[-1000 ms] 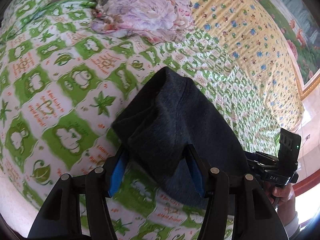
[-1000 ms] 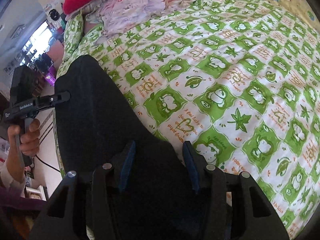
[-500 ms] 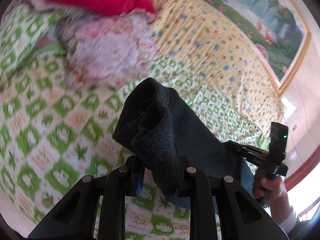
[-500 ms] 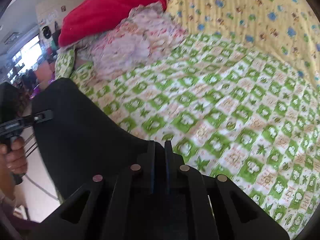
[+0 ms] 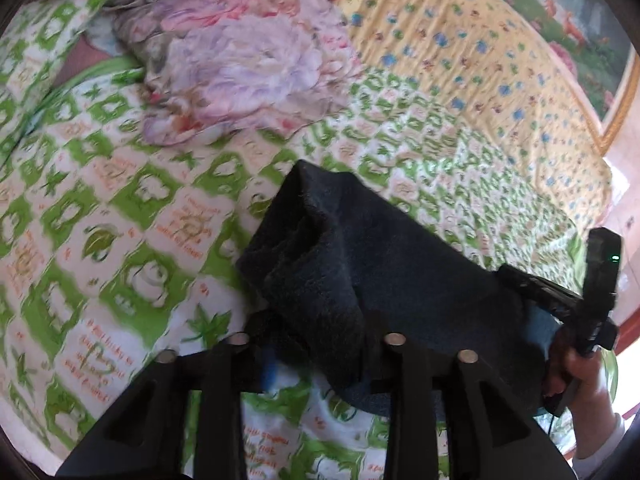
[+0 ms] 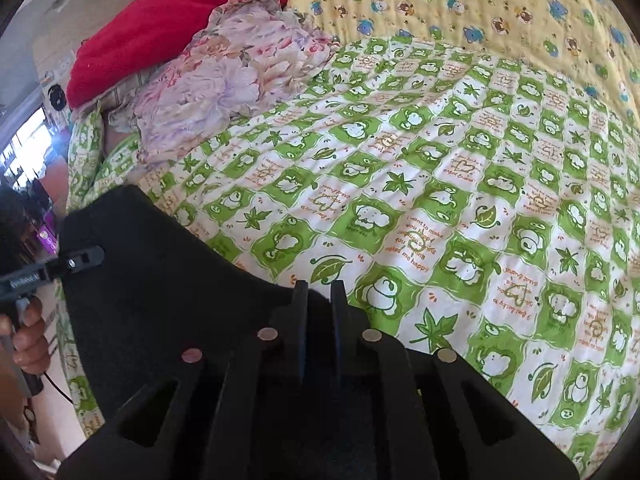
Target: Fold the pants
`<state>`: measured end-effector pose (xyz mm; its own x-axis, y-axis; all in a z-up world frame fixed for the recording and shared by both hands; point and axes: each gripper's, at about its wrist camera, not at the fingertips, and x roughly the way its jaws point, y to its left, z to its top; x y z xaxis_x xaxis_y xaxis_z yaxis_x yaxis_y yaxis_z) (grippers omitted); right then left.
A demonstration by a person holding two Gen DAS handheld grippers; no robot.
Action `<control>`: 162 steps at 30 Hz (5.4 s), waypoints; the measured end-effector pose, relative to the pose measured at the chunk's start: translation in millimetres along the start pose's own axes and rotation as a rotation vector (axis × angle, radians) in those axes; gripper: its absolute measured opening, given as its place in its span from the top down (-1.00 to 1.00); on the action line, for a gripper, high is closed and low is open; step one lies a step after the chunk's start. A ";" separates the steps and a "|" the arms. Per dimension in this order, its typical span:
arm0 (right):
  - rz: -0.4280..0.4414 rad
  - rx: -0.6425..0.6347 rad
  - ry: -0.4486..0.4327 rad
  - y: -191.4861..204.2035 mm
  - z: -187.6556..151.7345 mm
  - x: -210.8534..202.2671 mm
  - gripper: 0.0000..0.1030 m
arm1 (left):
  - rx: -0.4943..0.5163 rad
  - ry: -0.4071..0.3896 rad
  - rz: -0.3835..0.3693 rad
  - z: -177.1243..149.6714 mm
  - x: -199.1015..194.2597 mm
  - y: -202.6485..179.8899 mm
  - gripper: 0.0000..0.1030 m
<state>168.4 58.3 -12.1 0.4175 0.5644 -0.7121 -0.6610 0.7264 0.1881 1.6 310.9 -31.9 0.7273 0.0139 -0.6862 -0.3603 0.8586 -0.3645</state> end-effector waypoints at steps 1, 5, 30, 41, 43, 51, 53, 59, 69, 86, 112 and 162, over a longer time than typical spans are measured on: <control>0.003 0.024 -0.011 -3.3 0.2 -6.7 0.73 | -0.010 -0.014 0.007 -0.7 -4.9 1.5 0.18; 0.019 0.097 -0.060 -15.3 -6.3 -44.8 0.72 | -0.057 -0.077 0.043 -4.2 -35.5 3.7 0.00; -0.137 0.443 -0.114 -85.6 -166.7 -212.2 0.68 | 0.245 0.131 -0.288 -52.2 -16.3 -208.6 -0.26; -0.242 0.578 -0.169 -105.7 -216.2 -259.5 0.06 | 0.435 0.199 -0.381 -65.2 0.9 -293.5 -0.33; -0.257 0.607 -0.187 -111.1 -223.5 -268.6 0.06 | 0.468 0.213 -0.394 -67.8 4.1 -305.3 -0.35; -0.344 0.729 -0.232 -137.0 -247.7 -297.1 0.06 | 0.651 0.268 -0.447 -82.6 18.8 -363.6 -0.42; -0.350 0.770 -0.240 -143.2 -253.9 -299.8 0.06 | 0.691 0.277 -0.456 -86.0 22.8 -378.6 -0.43; -0.329 0.854 -0.258 -158.7 -263.8 -299.5 0.06 | 0.766 0.317 -0.484 -92.0 39.2 -416.8 -0.43; -0.288 0.972 -0.305 -175.6 -272.5 -298.6 0.05 | 0.899 0.416 -0.532 -109.7 70.9 -472.7 -0.44; -0.189 1.045 -0.425 -197.9 -293.8 -301.1 0.73 | 1.135 0.565 -0.625 -153.0 101.3 -564.0 -0.44; -0.062 0.873 -0.513 -177.5 -263.4 -315.9 0.73 | 1.041 0.635 -0.896 -127.7 86.0 -567.8 0.75; 0.238 0.529 -0.081 -84.8 -168.4 -147.5 0.52 | 0.531 0.476 -0.660 -67.3 94.5 -306.7 0.63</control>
<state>57.9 -152.6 -36.9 0.3561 0.7488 -0.5590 -0.3499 0.6615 0.6633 141.6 14.5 -27.3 0.3342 -0.6621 -0.6708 0.4310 0.7403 -0.5159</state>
